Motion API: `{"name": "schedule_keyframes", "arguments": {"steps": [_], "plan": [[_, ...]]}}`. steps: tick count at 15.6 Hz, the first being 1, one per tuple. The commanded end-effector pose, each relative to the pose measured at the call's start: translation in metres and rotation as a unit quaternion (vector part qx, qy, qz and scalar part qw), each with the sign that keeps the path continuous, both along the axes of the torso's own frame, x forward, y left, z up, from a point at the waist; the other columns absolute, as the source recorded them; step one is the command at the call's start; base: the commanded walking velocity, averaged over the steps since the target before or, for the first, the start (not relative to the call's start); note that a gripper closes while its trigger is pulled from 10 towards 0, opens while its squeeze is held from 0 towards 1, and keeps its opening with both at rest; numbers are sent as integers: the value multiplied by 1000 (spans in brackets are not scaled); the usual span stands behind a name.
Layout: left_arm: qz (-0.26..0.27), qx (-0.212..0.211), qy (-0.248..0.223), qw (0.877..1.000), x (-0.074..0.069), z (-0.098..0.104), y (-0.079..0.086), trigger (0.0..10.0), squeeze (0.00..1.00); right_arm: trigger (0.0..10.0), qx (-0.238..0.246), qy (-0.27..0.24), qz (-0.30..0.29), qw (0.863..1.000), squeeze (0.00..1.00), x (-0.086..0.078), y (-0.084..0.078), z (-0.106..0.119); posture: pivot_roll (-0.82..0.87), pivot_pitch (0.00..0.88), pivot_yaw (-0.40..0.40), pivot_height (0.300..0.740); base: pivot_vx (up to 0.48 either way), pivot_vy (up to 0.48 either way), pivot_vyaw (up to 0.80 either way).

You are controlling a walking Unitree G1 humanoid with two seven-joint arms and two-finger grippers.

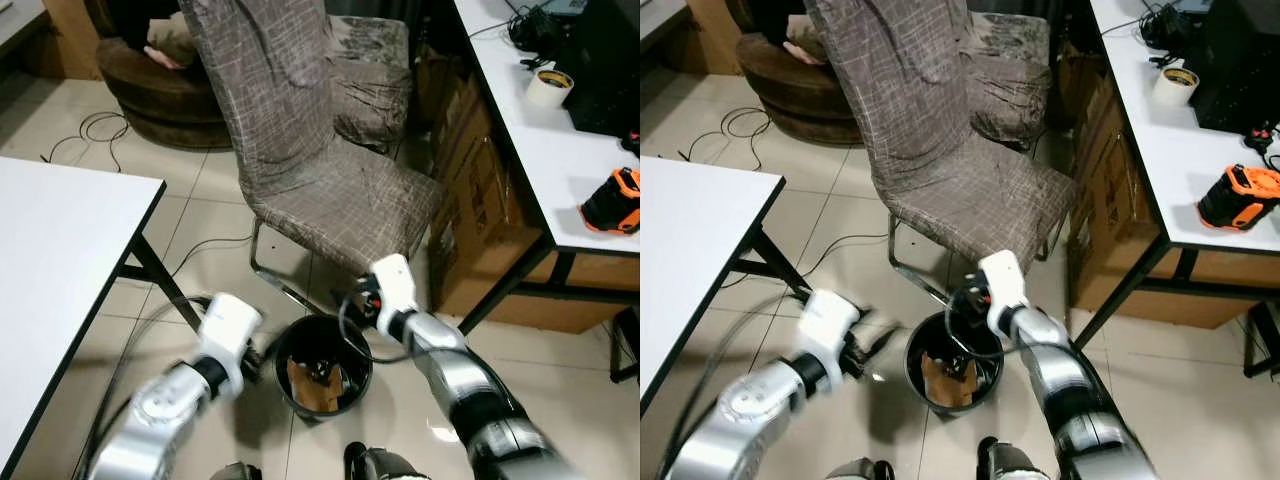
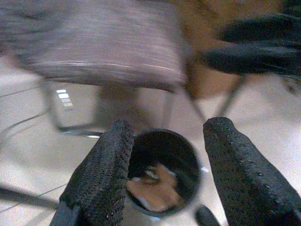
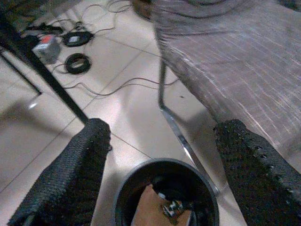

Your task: Picking trash to rubbish bin

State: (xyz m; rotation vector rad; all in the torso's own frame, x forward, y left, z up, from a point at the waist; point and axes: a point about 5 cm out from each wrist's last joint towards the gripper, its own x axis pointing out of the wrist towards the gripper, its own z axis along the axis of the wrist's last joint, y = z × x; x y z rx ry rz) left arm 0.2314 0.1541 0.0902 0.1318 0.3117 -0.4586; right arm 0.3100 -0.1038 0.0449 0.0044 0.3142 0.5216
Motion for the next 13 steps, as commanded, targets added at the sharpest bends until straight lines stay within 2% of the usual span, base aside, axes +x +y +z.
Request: {"name": "schedule_keyframes", "arguments": {"steps": [1, 4, 5, 7, 9, 13], "plan": [[30, 3, 6, 1000, -1, -3, 6, 10000, 0, 10000, 2, 9, -32, 999, 0, -6, -10, -2, -51, 126, -40, 740, 0, 0, 0], [52, -17, 11, 998, -3, -4, 6, 10000, 0, 10000, -13, 8, -102, 995, 0, -31, -31, -3, -56, 101, -29, 740, 0, 0, 0], [67, -15, 17, 997, -4, -7, 6, 10000, 0, 10000, -37, 7, -126, 991, 0, -40, -43, 1, -58, 91, -23, 740, 0, 0, 0], [85, -22, 27, 996, -6, -10, 7, 10000, 0, 10000, -48, -1, -145, 988, 0, -45, -54, 8, -60, 85, -23, 740, 0, 0, 0], [89, -22, 30, 995, -8, -11, 8, 10000, 0, 10000, -56, -3, -139, 989, 0, -50, -55, 11, -59, 82, -32, 740, 0, 0, 0], [79, 9, 7, 997, -7, -12, 6, 10000, 0, 10000, -81, -1, -99, 992, 0, -59, -37, 10, -44, 89, -93, 740, 0, 0, 0]]}}
